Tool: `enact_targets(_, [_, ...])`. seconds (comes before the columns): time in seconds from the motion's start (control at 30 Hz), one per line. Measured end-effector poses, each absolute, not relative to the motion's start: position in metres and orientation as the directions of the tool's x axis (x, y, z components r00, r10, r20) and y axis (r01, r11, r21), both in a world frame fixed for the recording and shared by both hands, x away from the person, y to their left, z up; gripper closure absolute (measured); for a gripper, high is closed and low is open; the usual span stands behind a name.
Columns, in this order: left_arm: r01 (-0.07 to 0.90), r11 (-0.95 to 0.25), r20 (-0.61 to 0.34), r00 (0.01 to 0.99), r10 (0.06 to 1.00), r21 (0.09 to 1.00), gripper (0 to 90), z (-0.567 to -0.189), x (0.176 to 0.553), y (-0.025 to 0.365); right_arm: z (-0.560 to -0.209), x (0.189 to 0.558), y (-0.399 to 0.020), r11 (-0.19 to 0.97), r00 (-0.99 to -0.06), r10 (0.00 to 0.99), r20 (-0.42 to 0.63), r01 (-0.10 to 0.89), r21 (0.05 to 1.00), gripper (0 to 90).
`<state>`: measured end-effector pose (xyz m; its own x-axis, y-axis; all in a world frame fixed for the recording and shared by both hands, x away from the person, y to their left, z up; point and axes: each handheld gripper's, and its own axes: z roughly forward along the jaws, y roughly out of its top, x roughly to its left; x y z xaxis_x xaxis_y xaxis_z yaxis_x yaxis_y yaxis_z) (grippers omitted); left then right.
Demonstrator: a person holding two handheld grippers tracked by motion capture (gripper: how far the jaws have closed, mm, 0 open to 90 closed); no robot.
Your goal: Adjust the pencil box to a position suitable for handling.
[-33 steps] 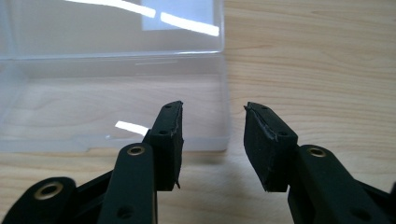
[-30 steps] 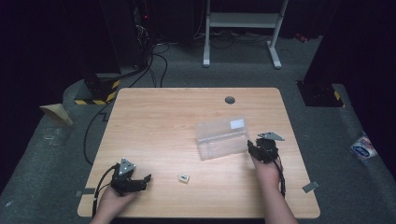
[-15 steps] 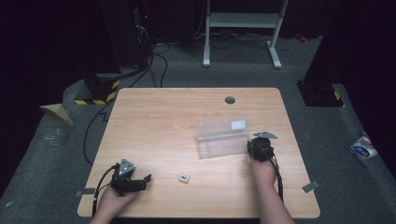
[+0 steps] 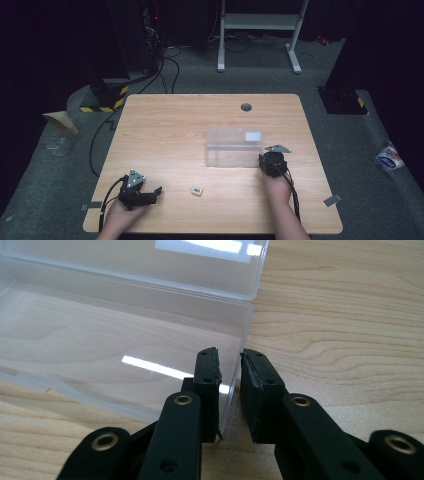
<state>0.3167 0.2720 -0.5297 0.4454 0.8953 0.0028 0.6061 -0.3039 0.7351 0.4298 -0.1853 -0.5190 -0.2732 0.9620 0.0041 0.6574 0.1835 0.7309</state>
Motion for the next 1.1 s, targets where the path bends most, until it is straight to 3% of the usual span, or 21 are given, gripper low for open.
enact_targets(1.1, [0.607, -0.306, 0.001, 0.449, 0.894, 0.734, 14.8, -0.529, 0.317, 0.272, -0.518, 0.414, -0.135, 0.277, -0.370, 0.929, -0.031, 0.633, 0.723, 77.3])
